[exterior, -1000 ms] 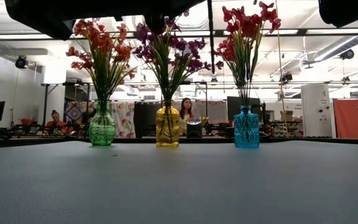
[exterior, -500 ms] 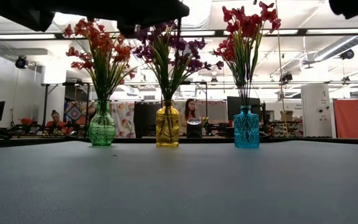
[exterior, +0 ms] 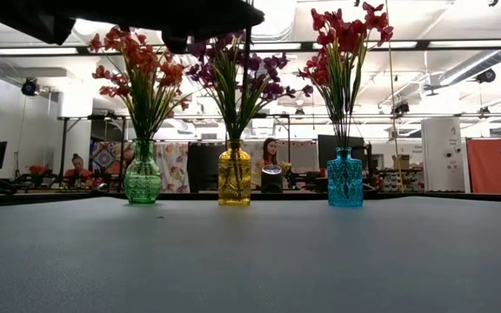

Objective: Sort flowers into vase by color
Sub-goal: Put the pink flowers into the blue vase

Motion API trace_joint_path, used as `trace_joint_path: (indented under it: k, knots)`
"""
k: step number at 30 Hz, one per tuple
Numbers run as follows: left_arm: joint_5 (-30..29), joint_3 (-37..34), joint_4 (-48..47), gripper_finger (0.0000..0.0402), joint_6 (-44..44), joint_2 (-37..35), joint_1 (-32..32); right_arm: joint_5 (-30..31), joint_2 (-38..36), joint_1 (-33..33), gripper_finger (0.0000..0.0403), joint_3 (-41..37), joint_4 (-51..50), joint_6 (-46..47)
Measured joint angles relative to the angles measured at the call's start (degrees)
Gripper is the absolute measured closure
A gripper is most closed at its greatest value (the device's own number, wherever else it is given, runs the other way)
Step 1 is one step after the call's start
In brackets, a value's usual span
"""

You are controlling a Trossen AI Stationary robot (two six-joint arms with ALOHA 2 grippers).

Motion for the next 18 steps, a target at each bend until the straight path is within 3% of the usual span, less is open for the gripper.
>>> trace_joint_path:
  k: [10, 13, 18]
  knots:
    - [-2.1, 0.0, 0.4, 0.0387, 0.1, -0.4, 0.0, 2.8, 0.0, 0.2, 0.0372, 0.6, -0.2, -1.0]
    - [-5.1, 0.0, 0.4, 0.0374, -0.5, -0.5, 0.0, 3.1, 0.0, 0.1, 0.0383, 0.5, -0.3, -0.6]
    - [-4.3, 0.0, -0.8, 0.0327, -1.2, -0.8, -0.4, 4.0, -1.7, 0.3, 0.0381, 0.5, -2.2, 0.1]
